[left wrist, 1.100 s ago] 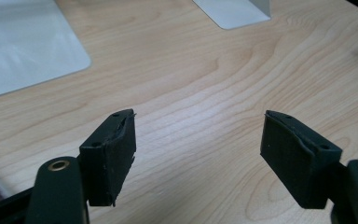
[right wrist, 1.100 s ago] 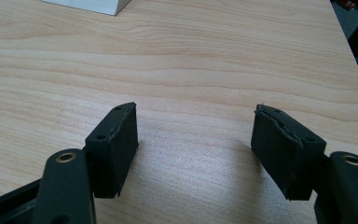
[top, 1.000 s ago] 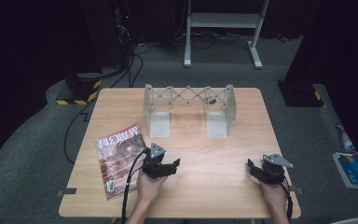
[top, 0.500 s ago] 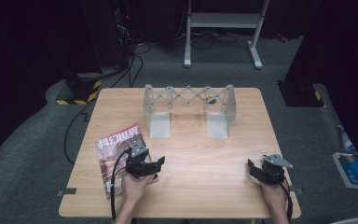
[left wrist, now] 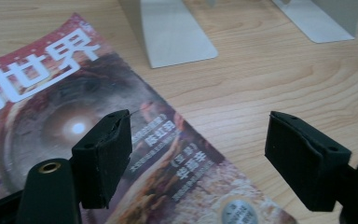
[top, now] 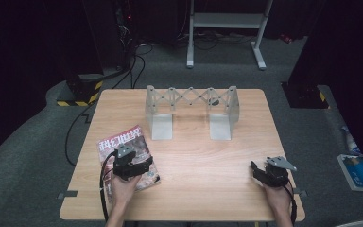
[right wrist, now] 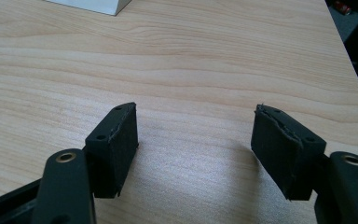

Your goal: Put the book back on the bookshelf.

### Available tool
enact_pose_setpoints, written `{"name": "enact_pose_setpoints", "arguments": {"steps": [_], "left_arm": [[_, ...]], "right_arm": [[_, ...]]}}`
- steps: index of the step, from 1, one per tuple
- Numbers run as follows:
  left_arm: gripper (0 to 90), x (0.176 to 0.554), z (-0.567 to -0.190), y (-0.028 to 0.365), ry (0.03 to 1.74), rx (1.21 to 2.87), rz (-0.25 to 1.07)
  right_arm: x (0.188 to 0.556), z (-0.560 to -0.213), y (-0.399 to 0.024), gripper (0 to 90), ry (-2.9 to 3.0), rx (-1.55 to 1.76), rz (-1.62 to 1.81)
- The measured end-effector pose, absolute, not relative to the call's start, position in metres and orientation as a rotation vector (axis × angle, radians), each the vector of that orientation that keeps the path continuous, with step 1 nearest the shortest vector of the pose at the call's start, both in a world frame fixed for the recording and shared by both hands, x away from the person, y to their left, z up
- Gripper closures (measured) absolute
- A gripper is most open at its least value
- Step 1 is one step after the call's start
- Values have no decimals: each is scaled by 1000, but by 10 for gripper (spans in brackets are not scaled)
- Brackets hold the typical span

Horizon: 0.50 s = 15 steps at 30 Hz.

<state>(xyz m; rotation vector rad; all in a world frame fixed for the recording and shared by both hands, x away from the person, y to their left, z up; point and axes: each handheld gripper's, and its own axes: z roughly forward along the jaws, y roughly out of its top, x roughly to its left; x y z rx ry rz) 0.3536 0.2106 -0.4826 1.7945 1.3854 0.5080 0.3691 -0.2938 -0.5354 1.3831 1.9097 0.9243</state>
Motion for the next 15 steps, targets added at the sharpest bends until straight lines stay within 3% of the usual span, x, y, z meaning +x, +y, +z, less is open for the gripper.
{"name": "enact_pose_setpoints", "arguments": {"steps": [15], "left_arm": [[212,363,-490,243,1503,1753,550]], "right_arm": [[369,-535,-294,317,1910,1374,920]]}}
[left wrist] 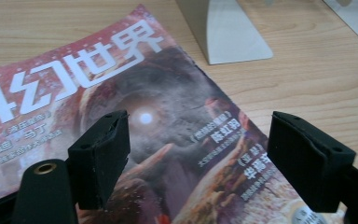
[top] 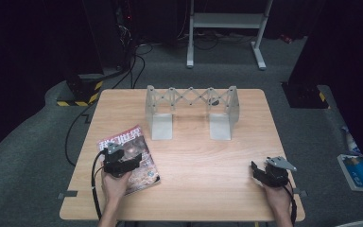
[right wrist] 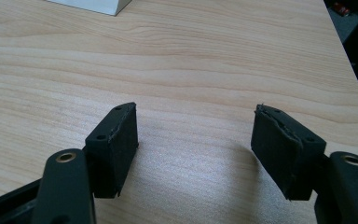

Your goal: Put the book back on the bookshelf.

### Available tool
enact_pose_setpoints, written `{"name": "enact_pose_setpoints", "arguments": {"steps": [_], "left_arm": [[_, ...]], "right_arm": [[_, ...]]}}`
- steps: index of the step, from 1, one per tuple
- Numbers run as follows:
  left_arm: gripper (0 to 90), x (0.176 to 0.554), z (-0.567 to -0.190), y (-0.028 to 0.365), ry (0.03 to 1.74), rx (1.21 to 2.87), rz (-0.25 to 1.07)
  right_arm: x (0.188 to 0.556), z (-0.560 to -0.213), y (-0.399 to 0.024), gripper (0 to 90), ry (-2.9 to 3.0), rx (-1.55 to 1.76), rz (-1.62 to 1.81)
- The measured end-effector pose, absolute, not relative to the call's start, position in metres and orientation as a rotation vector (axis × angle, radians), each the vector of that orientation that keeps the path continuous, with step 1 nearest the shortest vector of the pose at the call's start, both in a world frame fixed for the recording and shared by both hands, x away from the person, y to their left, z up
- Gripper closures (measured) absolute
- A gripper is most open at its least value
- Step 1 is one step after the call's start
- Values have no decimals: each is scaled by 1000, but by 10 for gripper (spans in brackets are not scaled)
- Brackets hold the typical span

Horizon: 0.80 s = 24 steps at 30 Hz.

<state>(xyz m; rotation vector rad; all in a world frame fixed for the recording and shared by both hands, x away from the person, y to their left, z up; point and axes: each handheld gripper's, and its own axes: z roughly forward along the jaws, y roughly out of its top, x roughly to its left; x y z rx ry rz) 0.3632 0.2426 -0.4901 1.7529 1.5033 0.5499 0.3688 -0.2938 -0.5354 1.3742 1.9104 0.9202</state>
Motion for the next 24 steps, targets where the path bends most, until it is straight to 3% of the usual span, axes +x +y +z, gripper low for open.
{"name": "enact_pose_setpoints", "arguments": {"steps": [24], "left_arm": [[191,383,-508,267,1657,1720,616]], "right_arm": [[369,-536,-294,317,1908,1372,918]]}}
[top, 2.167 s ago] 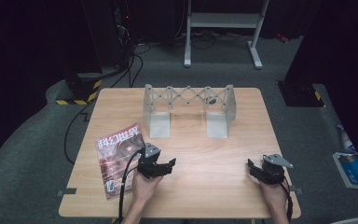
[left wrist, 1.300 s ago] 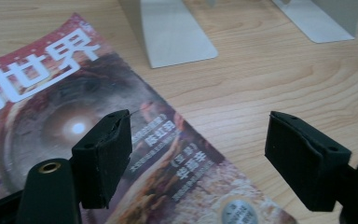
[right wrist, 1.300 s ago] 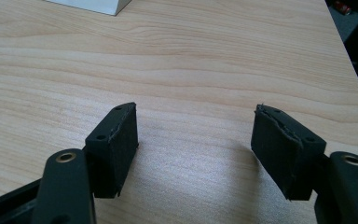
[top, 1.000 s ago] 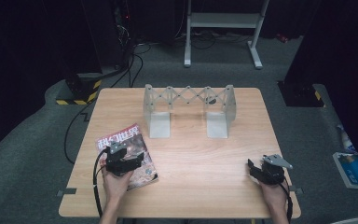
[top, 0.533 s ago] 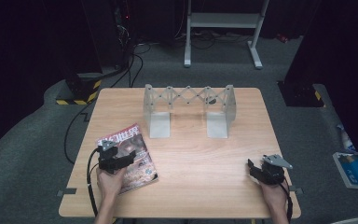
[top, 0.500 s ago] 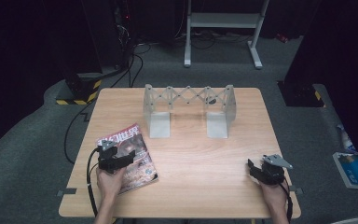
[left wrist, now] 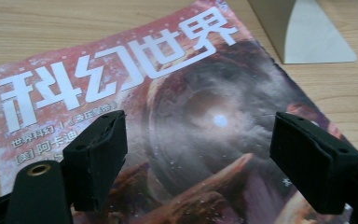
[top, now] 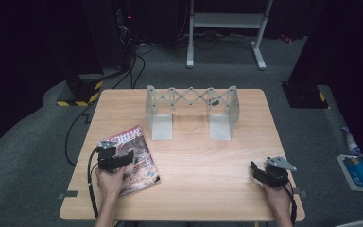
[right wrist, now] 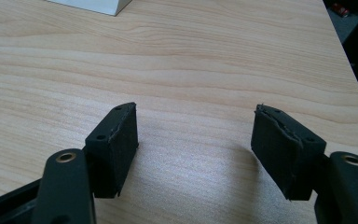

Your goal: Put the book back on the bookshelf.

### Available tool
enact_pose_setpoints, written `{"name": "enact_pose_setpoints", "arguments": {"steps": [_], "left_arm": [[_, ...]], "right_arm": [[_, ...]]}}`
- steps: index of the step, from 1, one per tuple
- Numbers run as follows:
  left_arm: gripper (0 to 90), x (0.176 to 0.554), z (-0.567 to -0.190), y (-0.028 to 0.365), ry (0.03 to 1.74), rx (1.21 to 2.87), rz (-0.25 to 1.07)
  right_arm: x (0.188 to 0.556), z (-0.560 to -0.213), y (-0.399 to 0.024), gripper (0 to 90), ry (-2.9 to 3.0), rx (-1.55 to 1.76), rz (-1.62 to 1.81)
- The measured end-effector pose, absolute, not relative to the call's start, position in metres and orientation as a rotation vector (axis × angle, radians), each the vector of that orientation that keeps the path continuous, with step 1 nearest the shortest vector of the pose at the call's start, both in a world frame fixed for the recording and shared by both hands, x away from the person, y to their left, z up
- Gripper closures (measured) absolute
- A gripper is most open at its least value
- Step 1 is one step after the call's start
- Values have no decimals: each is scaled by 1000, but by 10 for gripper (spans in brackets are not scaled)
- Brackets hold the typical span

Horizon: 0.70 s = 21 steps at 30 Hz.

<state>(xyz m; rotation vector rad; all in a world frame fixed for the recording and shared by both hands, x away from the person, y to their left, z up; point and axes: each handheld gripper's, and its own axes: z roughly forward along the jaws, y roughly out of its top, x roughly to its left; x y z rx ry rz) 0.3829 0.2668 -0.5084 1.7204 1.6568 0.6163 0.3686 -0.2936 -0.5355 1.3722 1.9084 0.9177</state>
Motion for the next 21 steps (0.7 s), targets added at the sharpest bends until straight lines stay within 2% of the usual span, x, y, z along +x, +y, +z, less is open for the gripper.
{"name": "enact_pose_setpoints", "arguments": {"steps": [21], "left_arm": [[181,383,-515,302,1797,1653,662]], "right_arm": [[369,-536,-293,317,1907,1370,920]]}}
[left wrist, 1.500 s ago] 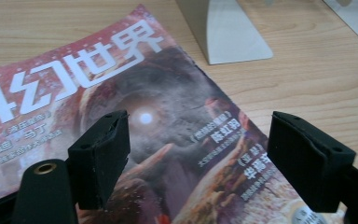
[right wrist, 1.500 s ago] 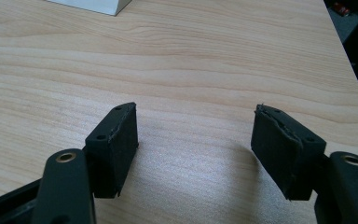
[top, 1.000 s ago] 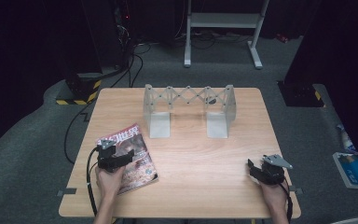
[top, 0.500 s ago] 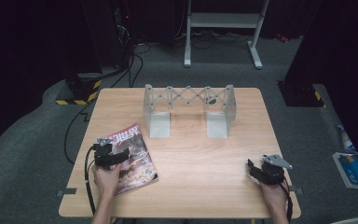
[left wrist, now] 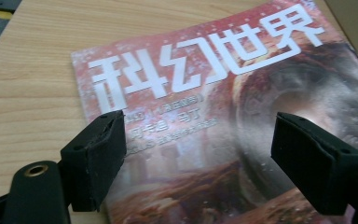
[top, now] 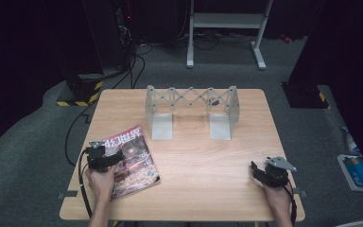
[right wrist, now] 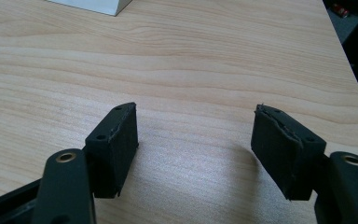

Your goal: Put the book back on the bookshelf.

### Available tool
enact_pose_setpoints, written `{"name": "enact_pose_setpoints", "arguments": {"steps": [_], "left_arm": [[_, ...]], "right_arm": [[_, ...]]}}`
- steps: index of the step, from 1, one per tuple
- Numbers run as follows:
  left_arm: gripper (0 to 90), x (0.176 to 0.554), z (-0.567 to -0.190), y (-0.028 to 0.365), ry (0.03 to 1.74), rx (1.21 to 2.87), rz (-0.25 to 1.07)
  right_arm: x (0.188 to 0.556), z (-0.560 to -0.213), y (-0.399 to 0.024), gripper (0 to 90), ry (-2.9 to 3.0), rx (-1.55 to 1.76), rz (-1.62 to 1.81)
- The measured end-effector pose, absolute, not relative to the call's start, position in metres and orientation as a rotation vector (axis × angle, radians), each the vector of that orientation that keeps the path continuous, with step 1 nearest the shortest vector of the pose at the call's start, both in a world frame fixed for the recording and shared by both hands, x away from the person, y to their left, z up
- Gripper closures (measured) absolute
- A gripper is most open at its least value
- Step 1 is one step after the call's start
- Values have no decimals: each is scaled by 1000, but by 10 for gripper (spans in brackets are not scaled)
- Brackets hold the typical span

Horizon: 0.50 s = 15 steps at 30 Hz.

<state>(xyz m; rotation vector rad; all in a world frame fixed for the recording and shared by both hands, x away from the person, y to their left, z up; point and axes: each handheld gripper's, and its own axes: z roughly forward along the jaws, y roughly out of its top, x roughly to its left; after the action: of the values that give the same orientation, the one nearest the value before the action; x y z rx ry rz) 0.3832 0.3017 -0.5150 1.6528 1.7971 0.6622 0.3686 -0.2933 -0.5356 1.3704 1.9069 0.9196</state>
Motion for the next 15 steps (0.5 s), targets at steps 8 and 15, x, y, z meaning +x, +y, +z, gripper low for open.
{"name": "enact_pose_setpoints", "arguments": {"steps": [8,15], "left_arm": [[178,379,-518,311,1826,1648,685],[176,376,-522,318,1843,1628,666]], "right_arm": [[368,-536,-293,317,1905,1370,919],[369,-536,-293,317,1906,1370,919]]}}
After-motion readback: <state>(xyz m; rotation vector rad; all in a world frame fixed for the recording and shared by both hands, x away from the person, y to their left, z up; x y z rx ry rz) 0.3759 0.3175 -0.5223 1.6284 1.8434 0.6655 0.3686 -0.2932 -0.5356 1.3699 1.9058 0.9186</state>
